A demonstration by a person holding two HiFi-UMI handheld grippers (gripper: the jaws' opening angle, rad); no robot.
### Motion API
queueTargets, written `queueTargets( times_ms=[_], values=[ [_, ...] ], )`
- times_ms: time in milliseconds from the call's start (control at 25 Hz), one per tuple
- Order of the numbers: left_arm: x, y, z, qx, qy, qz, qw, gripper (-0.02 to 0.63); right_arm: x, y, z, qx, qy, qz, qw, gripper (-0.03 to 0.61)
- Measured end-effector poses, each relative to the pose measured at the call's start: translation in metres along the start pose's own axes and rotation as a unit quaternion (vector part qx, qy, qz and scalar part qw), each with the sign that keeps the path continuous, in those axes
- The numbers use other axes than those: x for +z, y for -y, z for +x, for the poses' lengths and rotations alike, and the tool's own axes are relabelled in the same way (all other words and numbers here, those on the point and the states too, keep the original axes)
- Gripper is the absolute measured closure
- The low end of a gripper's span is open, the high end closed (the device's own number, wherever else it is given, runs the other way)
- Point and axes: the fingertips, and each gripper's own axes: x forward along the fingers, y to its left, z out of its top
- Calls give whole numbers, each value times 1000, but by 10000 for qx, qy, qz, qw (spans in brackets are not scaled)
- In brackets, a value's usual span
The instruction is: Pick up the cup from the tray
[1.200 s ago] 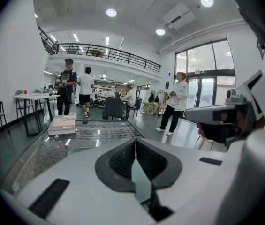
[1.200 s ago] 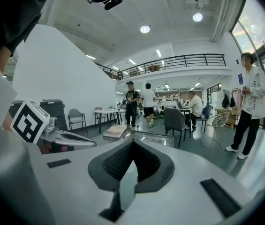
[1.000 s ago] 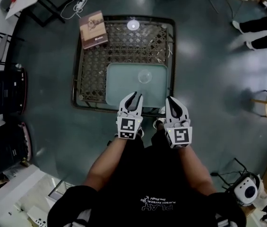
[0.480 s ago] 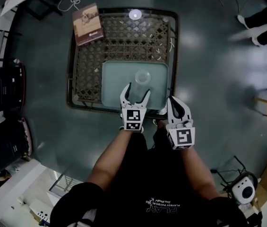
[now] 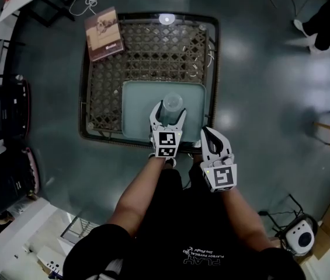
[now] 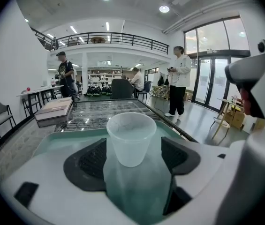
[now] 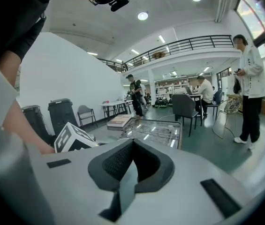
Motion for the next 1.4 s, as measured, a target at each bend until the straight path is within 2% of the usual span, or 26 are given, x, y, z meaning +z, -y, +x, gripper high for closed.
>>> queueTargets(
  times_ms=[440, 560, 680, 880, 1160, 1400],
  values=[
    [4, -6, 24, 113, 31, 6, 9999, 261, -13, 1, -5, 88, -195, -9, 9998, 583],
    [3, -7, 27, 163, 50, 0, 9999, 265, -11, 4, -5, 54, -55, -51, 10000, 583],
    [3, -9, 25, 190, 89, 2, 9998, 316, -15, 3, -6, 42, -160, 43, 9999, 583],
    [9, -9, 21, 167, 188, 6, 9997, 321, -13, 4, -7, 32, -208, -65, 9998, 582],
    [27, -10, -2, 188, 317, -19, 9993, 321, -2, 2, -3, -35, -45, -61, 10000, 581],
    [45, -16, -47, 215, 507, -20, 9985, 321, 5, -4, -9, 71, 160, -434, 9989, 583]
  ],
)
